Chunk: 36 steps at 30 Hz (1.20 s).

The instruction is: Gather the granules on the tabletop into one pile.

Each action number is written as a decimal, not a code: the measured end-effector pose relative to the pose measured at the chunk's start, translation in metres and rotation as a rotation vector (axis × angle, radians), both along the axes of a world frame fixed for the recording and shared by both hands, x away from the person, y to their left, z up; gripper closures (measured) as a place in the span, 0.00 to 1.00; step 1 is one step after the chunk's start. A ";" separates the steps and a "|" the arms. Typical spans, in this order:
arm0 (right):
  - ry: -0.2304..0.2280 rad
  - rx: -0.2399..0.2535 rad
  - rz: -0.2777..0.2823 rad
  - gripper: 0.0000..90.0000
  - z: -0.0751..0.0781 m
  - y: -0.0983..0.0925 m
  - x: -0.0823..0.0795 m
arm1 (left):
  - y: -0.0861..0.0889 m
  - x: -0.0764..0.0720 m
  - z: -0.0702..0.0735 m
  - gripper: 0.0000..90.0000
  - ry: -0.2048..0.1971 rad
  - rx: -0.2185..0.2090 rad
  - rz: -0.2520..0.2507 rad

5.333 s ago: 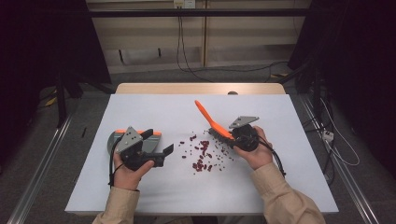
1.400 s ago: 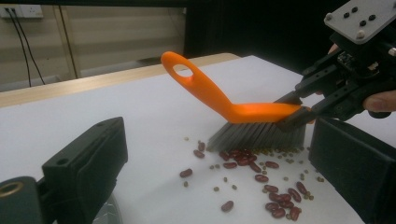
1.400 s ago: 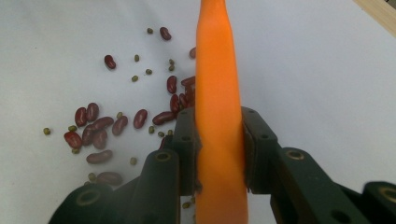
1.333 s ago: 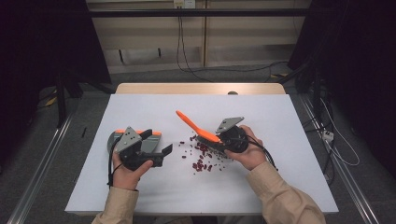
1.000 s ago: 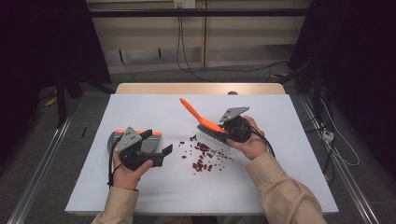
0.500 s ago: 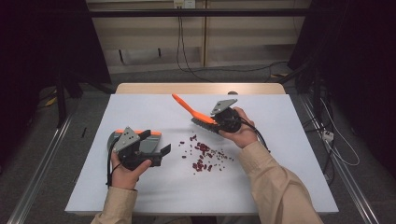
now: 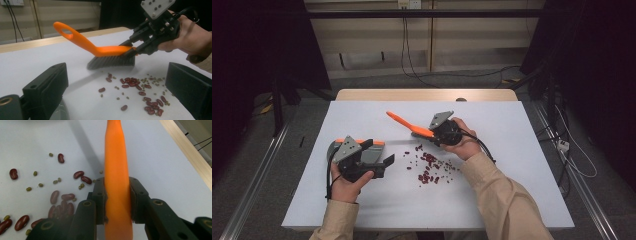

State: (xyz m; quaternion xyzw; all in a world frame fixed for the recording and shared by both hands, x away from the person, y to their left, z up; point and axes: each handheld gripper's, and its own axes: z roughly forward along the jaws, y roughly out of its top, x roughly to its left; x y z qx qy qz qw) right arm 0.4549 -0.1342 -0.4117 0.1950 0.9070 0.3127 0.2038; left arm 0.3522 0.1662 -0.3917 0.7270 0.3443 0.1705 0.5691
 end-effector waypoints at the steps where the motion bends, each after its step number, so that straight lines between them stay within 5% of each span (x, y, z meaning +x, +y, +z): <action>1: -0.002 -0.004 0.006 0.79 0.000 0.000 -0.001 | 0.000 0.000 0.000 0.05 0.000 0.000 0.001; 23: 0.060 0.015 0.107 0.79 0.004 -0.002 -0.037 | 0.002 -0.001 0.002 0.05 -0.006 -0.003 0.007; 30: 0.073 0.029 0.091 0.79 0.006 -0.006 -0.043 | 0.001 -0.001 0.002 0.05 -0.005 -0.002 0.005; 36: 0.075 0.048 0.005 0.79 0.012 -0.018 -0.042 | 0.001 -0.001 0.002 0.05 -0.004 -0.001 0.007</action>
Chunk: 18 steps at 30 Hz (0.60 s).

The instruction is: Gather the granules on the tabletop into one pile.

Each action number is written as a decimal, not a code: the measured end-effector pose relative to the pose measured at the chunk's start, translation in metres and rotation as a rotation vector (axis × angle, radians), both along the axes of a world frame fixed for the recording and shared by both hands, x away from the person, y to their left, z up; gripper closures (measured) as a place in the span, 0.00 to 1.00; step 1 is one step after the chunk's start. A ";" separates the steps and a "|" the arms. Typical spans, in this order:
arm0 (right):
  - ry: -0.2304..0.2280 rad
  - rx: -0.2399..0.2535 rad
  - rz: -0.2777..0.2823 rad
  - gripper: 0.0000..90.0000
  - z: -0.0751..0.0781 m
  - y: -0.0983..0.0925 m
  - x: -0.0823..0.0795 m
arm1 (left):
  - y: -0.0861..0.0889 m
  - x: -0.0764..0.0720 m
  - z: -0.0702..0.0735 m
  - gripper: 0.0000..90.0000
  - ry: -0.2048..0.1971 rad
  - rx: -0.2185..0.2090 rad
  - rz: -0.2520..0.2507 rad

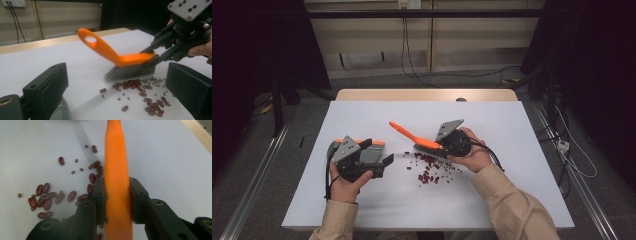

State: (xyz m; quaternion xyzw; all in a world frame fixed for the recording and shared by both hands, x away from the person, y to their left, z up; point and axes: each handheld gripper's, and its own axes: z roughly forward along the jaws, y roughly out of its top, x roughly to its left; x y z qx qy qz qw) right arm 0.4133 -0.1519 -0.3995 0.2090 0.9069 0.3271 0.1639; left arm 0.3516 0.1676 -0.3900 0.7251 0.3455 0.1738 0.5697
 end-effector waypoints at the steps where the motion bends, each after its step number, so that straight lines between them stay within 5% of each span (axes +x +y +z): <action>1: 0.008 0.016 -0.019 0.79 0.002 -0.004 0.000 | 0.000 0.000 0.000 0.05 0.000 0.000 0.001; 4: 0.030 0.073 -0.101 0.79 0.007 -0.016 -0.001 | 0.001 0.001 0.000 0.05 -0.001 0.008 0.000; 18: 0.080 0.152 -0.482 0.79 0.010 -0.067 -0.044 | -0.002 0.001 -0.001 0.05 0.002 0.007 -0.002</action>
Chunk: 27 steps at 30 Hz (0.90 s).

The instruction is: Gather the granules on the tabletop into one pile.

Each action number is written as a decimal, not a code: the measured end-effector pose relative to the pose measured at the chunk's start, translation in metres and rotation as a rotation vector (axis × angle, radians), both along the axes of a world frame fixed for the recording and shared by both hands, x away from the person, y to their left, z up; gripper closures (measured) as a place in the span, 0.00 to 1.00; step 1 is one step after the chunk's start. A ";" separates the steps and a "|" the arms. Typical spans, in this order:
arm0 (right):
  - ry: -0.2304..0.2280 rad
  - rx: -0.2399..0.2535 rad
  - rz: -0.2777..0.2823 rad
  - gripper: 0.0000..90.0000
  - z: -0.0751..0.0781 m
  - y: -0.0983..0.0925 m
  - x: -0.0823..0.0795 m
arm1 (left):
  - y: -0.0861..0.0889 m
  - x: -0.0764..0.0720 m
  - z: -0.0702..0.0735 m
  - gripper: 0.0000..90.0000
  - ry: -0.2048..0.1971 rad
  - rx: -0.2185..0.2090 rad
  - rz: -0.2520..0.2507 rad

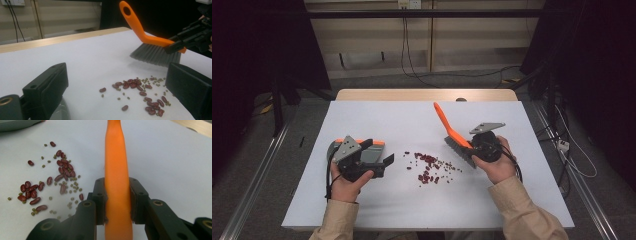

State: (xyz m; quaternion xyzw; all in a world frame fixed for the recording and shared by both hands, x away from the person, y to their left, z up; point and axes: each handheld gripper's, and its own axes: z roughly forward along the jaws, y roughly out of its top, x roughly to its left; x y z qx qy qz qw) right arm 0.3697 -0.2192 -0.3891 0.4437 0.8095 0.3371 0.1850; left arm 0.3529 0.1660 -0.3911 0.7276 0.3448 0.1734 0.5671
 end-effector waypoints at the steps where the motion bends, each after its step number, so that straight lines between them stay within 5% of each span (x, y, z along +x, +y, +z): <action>1: 0.003 -0.004 -0.011 0.79 -0.001 -0.002 -0.003 | 0.000 0.000 0.000 0.05 0.001 0.000 -0.001; 9: 0.020 -0.060 -0.052 0.79 -0.014 0.007 -0.016 | -0.001 -0.001 0.000 0.05 0.002 -0.001 -0.001; 18: -0.006 -0.113 -0.042 0.79 -0.016 0.041 -0.020 | 0.002 -0.002 0.001 0.05 0.000 -0.007 0.006; 27: -0.014 -0.095 -0.042 0.79 -0.017 0.054 -0.019 | 0.003 -0.002 0.001 0.05 0.002 -0.010 0.003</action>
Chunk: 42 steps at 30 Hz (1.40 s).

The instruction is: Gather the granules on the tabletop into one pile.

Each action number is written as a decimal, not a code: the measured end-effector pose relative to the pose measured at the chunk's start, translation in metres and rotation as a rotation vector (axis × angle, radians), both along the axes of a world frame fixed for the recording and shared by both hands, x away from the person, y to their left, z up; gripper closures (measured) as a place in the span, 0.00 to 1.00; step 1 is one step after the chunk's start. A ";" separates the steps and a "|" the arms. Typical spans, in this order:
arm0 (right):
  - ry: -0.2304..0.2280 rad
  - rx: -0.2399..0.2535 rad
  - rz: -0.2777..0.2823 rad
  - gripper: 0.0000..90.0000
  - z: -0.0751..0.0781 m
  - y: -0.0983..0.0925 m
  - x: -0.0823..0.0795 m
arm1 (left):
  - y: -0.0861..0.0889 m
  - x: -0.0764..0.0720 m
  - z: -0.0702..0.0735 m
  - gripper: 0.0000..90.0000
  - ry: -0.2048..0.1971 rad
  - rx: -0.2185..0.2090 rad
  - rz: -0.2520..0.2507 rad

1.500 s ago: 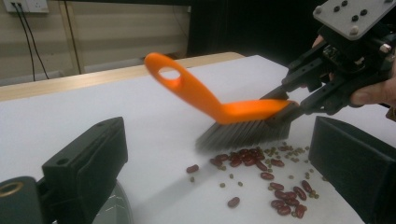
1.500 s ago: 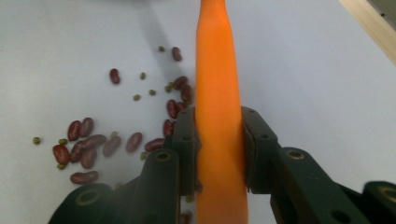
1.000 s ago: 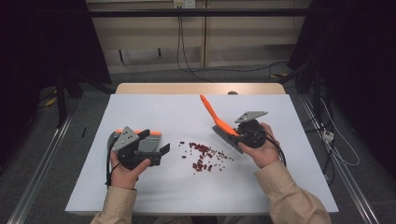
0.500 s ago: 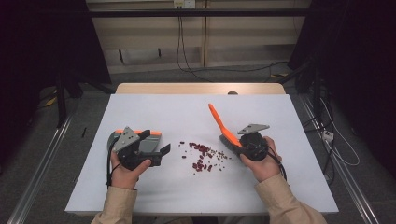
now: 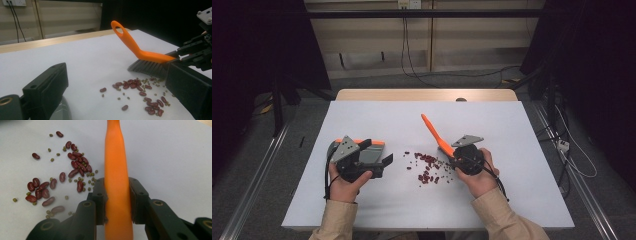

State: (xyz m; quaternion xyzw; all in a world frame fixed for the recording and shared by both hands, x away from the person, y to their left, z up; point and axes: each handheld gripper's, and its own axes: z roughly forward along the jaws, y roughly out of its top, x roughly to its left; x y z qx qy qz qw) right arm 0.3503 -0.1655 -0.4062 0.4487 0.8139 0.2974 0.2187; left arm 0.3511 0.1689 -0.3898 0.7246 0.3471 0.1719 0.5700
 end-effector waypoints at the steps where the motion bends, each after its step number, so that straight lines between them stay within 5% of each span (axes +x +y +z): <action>1: 0.000 0.001 0.003 0.79 0.000 0.001 0.000 | 0.000 0.000 0.000 0.05 0.000 0.000 0.000; 31: -0.010 0.036 0.072 0.79 0.000 0.031 0.004 | 0.003 0.000 0.000 0.05 0.001 0.002 0.001; 42: -0.029 0.077 0.070 0.79 0.006 0.016 0.007 | 0.003 0.000 -0.001 0.05 0.003 0.005 0.000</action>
